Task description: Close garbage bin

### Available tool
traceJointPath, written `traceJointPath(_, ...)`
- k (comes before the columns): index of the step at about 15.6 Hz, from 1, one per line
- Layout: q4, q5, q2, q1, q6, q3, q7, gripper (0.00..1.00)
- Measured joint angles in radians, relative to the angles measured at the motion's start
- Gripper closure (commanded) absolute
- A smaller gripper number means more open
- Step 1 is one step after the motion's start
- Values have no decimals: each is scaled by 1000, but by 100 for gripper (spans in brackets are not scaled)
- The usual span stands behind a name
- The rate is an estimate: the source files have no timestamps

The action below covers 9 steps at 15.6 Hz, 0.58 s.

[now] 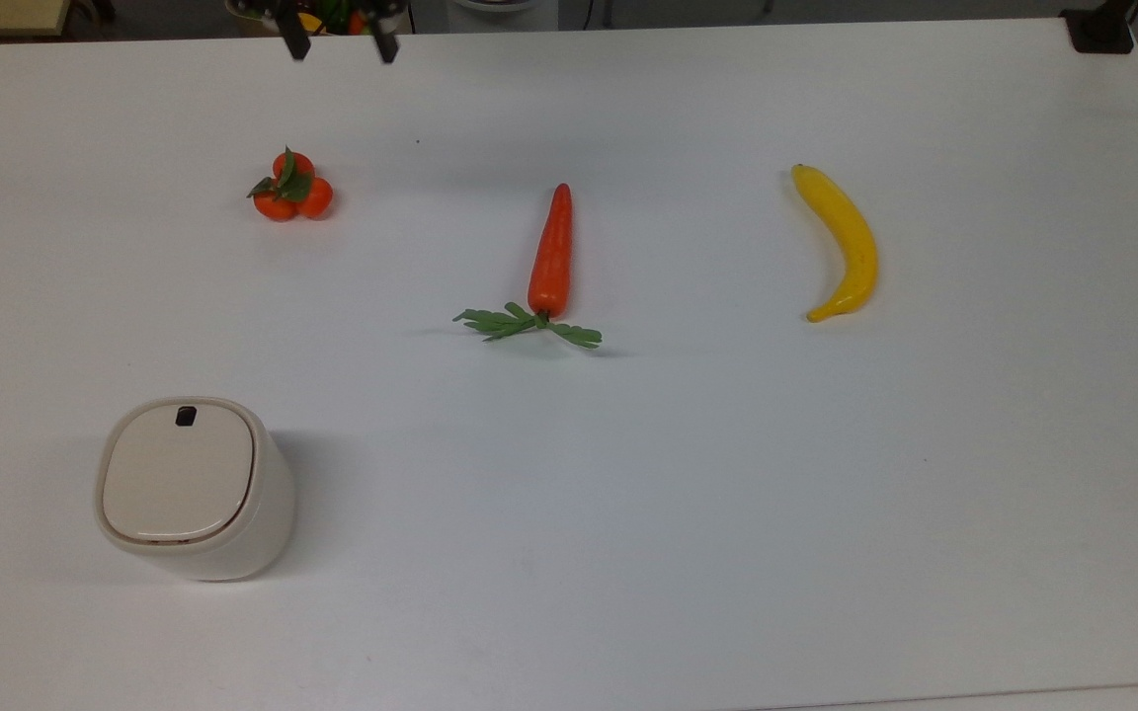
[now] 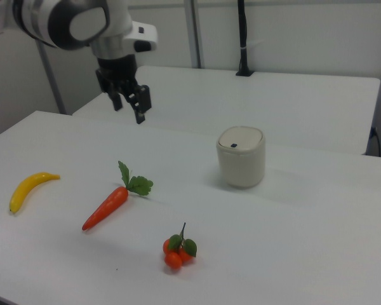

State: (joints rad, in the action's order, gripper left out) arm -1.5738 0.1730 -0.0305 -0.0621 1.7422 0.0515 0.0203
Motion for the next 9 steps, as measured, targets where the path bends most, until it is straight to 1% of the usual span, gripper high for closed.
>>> traceJointPath(2, 16, 0, 1, -24, -38, -54, 60, 0)
traceJointPath(5, 20, 0, 1, -48, -44, -139, 91, 0)
traceJointPath(7, 20, 0, 2, -50, -46, -173, 98, 0)
traceJointPath(9, 20, 0, 3, -48, -48, -187, 101, 0)
